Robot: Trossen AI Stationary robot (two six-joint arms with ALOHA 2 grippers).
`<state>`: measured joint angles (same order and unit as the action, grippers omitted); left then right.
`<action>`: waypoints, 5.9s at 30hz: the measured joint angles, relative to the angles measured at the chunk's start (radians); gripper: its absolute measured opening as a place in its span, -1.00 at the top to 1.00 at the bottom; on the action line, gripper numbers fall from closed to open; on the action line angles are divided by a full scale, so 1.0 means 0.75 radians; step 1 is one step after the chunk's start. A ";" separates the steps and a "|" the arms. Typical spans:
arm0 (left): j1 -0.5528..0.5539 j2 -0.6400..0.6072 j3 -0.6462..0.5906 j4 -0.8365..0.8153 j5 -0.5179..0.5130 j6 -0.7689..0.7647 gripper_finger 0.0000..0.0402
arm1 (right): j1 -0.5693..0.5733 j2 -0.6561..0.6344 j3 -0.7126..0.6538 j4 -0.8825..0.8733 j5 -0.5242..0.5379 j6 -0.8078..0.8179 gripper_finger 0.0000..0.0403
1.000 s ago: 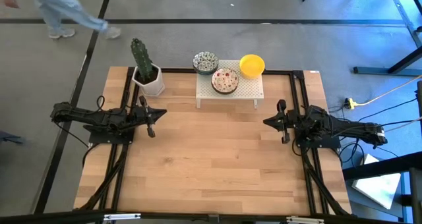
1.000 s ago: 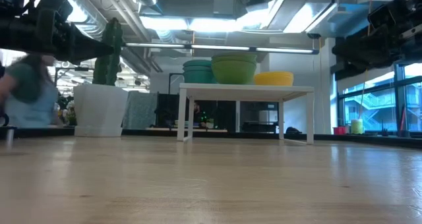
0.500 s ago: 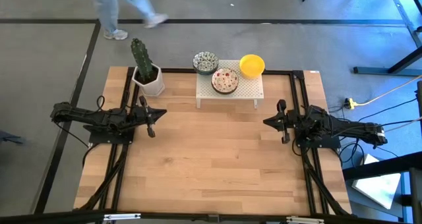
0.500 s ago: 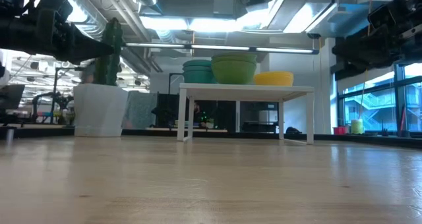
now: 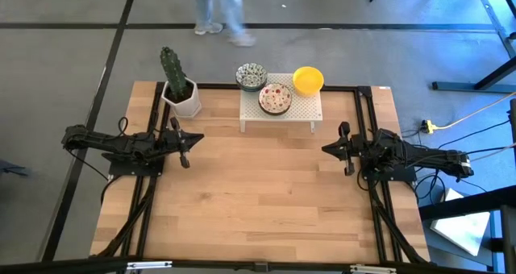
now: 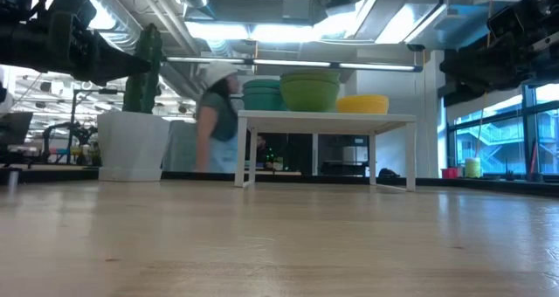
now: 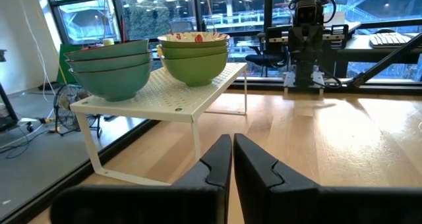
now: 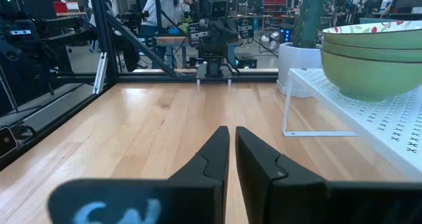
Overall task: Pick & Place Mini bowls
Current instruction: Return to Home Position
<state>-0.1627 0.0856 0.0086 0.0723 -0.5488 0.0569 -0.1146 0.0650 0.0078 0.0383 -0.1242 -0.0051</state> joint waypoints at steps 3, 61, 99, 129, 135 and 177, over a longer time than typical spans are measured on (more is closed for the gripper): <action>0.000 0.000 0.000 0.000 0.000 0.000 0.92 | 0.000 0.000 0.000 0.000 0.000 0.000 0.85; 0.000 0.000 0.000 -0.001 0.000 0.000 0.93 | 0.000 0.000 -0.001 0.000 0.000 0.000 0.85; 0.000 0.000 0.000 0.000 0.000 0.000 0.93 | 0.000 0.000 0.000 0.000 0.000 0.000 0.85; 0.000 0.000 -0.001 -0.001 0.000 0.000 0.94 | 0.000 0.000 -0.001 0.000 0.000 0.000 0.85; 0.000 0.000 -0.001 -0.001 0.000 0.000 0.93 | 0.000 0.000 -0.001 0.000 0.000 0.000 0.85; 0.000 0.000 0.000 -0.001 0.000 0.000 0.93 | 0.000 0.000 -0.001 0.000 0.000 0.000 0.85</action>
<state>-0.1627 0.0858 0.0083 0.0719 -0.5487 0.0570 -0.1146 0.0650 0.0074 0.0383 -0.1242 -0.0051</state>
